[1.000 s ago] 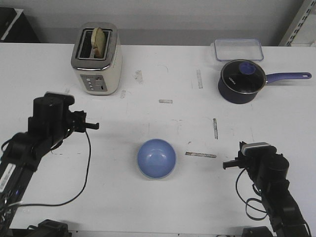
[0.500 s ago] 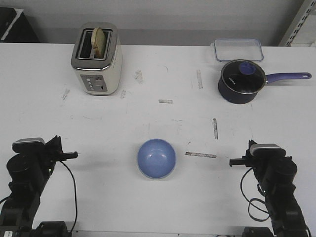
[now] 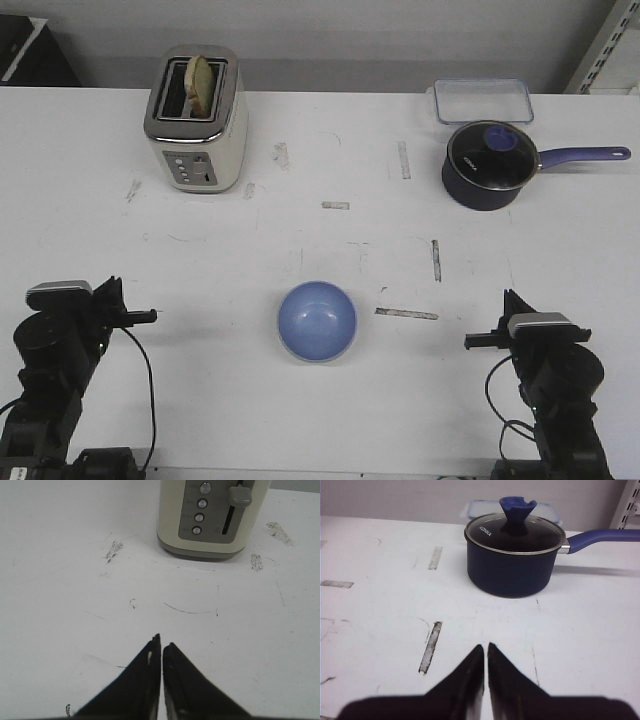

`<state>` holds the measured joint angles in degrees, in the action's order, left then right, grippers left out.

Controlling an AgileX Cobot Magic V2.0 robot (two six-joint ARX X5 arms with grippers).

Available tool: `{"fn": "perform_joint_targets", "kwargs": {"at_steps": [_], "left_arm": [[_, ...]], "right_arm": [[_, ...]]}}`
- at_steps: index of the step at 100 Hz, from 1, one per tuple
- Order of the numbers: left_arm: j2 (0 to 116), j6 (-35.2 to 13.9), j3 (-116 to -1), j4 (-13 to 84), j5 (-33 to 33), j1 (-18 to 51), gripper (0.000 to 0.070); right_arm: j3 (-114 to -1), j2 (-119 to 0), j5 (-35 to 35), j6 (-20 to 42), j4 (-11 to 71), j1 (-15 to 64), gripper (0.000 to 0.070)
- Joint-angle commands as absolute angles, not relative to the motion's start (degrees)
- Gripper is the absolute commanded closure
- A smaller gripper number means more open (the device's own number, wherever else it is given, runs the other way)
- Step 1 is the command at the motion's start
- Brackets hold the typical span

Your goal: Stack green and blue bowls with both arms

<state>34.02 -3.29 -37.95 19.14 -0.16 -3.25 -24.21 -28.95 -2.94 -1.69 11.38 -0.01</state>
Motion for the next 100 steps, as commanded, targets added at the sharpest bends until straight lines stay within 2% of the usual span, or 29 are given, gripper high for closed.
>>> {"fn": "perform_joint_targets", "kwargs": {"at_steps": [1, 71, 84, 100], "left_arm": [[33.5, -2.4, -38.3, 17.4, -0.3, -3.4, 0.0699], [21.1, -2.4, -37.6, 16.2, -0.3, -3.2, 0.0699], [16.3, -2.4, -32.7, 15.0, -0.3, -3.0, 0.0699], [9.4, -2.4, -20.9, 5.2, -0.2, -2.5, 0.0699]], "right_arm": [[-24.9, -29.2, -2.8, -2.0, 11.0, 0.0, 0.0696], [-24.9, -29.2, -2.8, -1.9, 8.9, 0.0, 0.0696], [-24.9, -29.2, -2.8, -1.9, 8.9, 0.0, 0.0696], [-24.9, -29.2, -2.8, -1.9, 8.9, 0.0, 0.0696]]}}
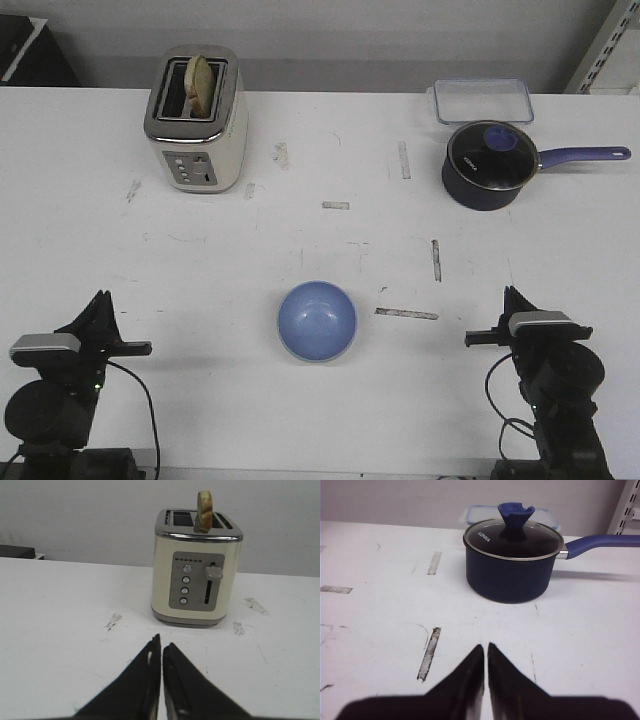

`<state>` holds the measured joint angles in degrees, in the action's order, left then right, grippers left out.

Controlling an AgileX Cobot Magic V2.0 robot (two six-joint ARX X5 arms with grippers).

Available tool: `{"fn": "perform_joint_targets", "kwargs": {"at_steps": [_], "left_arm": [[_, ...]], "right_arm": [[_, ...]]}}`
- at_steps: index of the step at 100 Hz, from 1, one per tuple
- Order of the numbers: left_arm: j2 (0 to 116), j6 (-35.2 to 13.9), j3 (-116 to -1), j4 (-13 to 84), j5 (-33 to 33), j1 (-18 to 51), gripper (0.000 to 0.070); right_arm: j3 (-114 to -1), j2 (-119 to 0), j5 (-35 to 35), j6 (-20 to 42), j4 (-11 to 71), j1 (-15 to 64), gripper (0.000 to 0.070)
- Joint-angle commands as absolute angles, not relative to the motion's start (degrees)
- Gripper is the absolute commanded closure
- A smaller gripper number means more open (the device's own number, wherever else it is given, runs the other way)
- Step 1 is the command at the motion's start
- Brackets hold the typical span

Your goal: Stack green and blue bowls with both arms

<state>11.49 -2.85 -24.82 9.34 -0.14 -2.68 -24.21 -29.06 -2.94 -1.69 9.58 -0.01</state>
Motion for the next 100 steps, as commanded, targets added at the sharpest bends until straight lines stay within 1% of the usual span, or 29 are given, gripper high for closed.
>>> {"fn": "perform_joint_targets", "kwargs": {"at_steps": [1, 14, 28, 36, 48, 100], "left_arm": [[9.0, -2.4, -20.1, 4.5, -0.2, -2.5, 0.0699], [4.4, -2.4, -10.8, -2.7, -0.2, -2.3, 0.0699], [0.0, -2.4, -3.6, -4.8, -0.3, -1.5, 0.0699], [0.2, -2.3, -0.6, -6.9, -0.3, -1.0, 0.0699], [0.2, -2.4, -0.7, -4.8, 0.2, 0.0, 0.0699], [0.2, -2.4, -0.7, -4.8, 0.2, 0.0, 0.0699]], "right_arm": [[-24.9, -29.2, -2.8, -1.9, 8.9, 0.0, 0.0696], [-24.9, -29.2, -2.8, -1.9, 8.9, 0.0, 0.0696], [-24.9, -29.2, -2.8, -1.9, 8.9, 0.0, 0.0696], [-24.9, -29.2, -2.8, -1.9, 8.9, 0.0, 0.0696], [-24.9, -29.2, -2.8, -1.9, 8.7, 0.0, 0.0696], [-24.9, -29.2, -2.8, -1.9, 8.6, 0.0, 0.0696]]}}
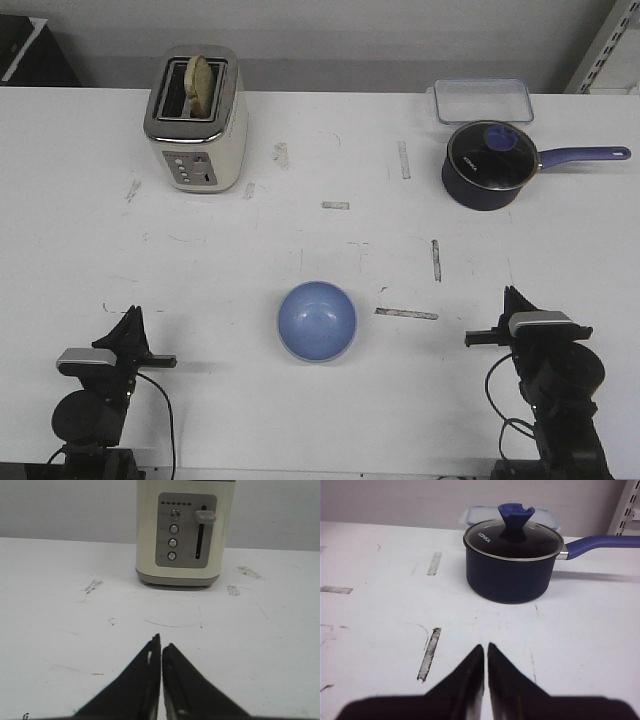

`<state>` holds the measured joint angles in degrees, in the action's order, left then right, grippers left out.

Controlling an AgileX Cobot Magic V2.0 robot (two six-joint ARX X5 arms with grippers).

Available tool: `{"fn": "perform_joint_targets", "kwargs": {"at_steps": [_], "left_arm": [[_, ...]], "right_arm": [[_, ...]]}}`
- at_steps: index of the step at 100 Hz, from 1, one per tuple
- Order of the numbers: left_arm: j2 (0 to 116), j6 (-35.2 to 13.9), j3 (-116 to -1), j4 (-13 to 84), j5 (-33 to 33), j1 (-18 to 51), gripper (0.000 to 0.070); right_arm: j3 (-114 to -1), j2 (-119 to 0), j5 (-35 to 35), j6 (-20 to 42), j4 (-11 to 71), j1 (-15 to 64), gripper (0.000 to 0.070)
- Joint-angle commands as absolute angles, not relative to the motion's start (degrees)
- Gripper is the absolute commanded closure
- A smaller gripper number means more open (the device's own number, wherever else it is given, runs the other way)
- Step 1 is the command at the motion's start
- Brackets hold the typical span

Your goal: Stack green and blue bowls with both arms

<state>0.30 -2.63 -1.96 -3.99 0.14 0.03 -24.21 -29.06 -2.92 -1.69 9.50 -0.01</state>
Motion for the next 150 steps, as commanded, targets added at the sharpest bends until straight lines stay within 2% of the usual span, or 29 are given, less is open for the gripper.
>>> {"fn": "perform_joint_targets", "kwargs": {"at_steps": [1, 22, 37, 56, 88, 150], "left_arm": [[0.2, -2.4, -0.7, -4.8, 0.2, 0.0, 0.0699], [0.2, -2.4, -0.7, -4.8, 0.2, 0.0, 0.0699], [0.2, -2.4, -0.7, -4.8, 0.2, 0.0, 0.0699], [0.2, -2.4, -0.7, -4.8, 0.2, 0.0, 0.0699], [0.2, -2.4, -0.7, -4.8, 0.2, 0.0, 0.0699], [0.2, -2.4, -0.7, -4.6, 0.2, 0.0, 0.0699]], "right_arm": [[-24.9, -29.2, -2.8, -1.9, 8.6, 0.0, 0.0696], [-24.6, -28.8, -2.8, -2.1, 8.8, 0.0, 0.0696], [-23.0, -22.8, -2.9, -1.6, 8.0, -0.5, 0.0696], [-13.2, -15.1, 1.3, -1.5, 2.9, -1.8, 0.0696], [-0.6, 0.5, 1.4, -1.1, 3.0, -2.0, 0.0696], [-0.7, -0.1, 1.5, -1.1, 2.6, -2.0, 0.0696]]}}
